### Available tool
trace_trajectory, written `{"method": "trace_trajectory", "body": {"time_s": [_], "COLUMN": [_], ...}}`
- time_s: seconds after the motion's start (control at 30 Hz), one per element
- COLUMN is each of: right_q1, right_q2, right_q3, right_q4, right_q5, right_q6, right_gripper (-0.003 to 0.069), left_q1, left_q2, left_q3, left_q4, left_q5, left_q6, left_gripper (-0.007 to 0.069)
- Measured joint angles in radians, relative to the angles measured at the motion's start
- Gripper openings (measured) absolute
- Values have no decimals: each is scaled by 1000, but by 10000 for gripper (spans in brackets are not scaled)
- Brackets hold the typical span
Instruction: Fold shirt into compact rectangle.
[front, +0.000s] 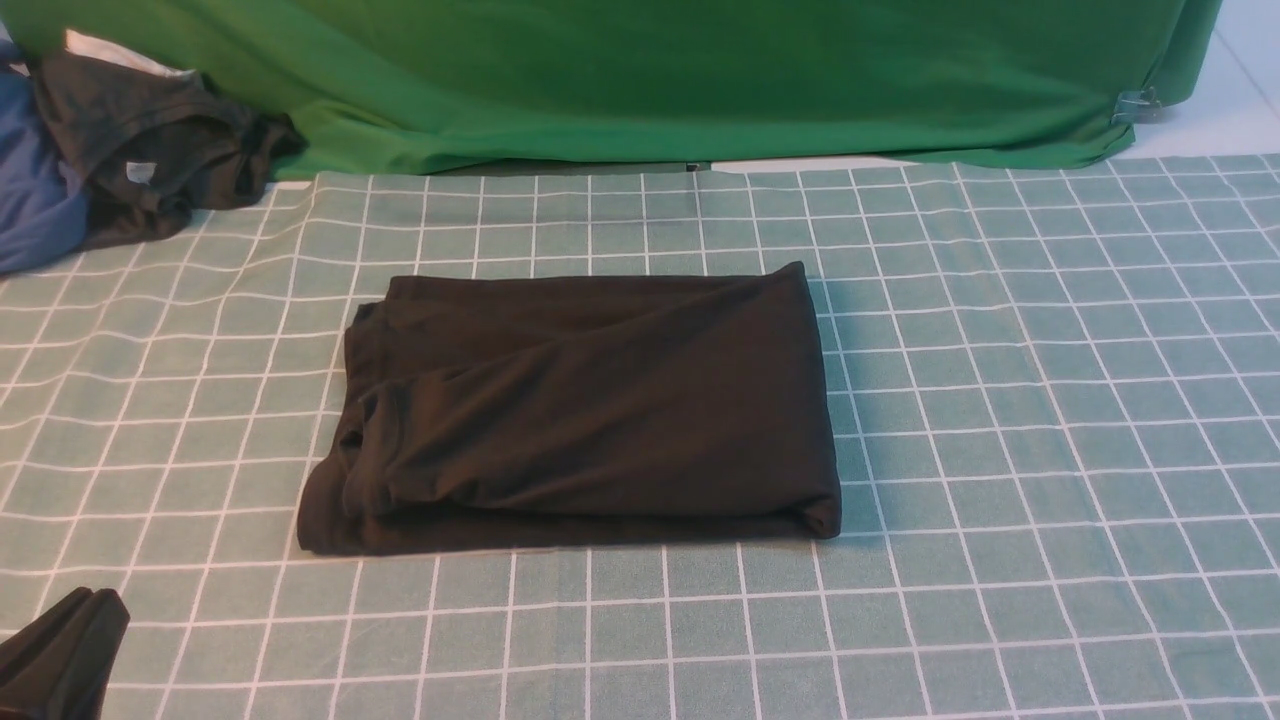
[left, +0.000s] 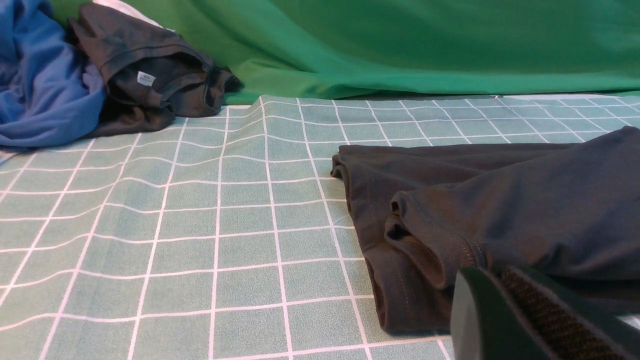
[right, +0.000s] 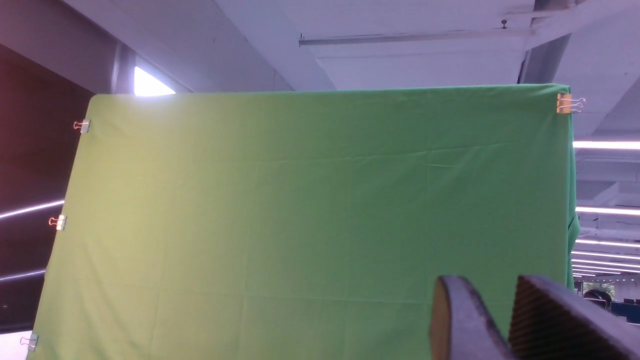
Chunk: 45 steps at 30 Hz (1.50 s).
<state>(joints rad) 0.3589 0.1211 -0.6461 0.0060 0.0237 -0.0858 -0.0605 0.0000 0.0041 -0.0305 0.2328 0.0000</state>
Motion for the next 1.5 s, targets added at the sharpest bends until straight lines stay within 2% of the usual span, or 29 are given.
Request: {"method": "trace_trajectory", "body": {"time_s": [0.43,0.6,0.7,0.9,1.07,1.2,1.5], "right_q1": [-8,-112,-213,-309,-318,-318,-318], "right_q2": [-1,-1,0,-11,-96,-119,-120], "right_q3": [9,86,214,489,643,651,652], "right_q4": [0,0,0,0,0,0,0], "right_q5": [52,85,94,110,133,213,225], "right_q6": [-4,-6,-40,-90,-84,-72,-72], "right_gripper": [197,208,214,218,226,235,237], "left_q1": [0,0,0,0,0,0,0], "left_q2": [0,0,0,0,0,0,-1], "left_q3": [0,0,0,0,0,0,0], "left_q4": [1,1,1,2,3,3,3], "left_q5": [0,1,1,1,1,5,5], "left_q6": [0,8,8,8,8,8,11], "left_gripper": [15,15,15,15,15,15,15]}}
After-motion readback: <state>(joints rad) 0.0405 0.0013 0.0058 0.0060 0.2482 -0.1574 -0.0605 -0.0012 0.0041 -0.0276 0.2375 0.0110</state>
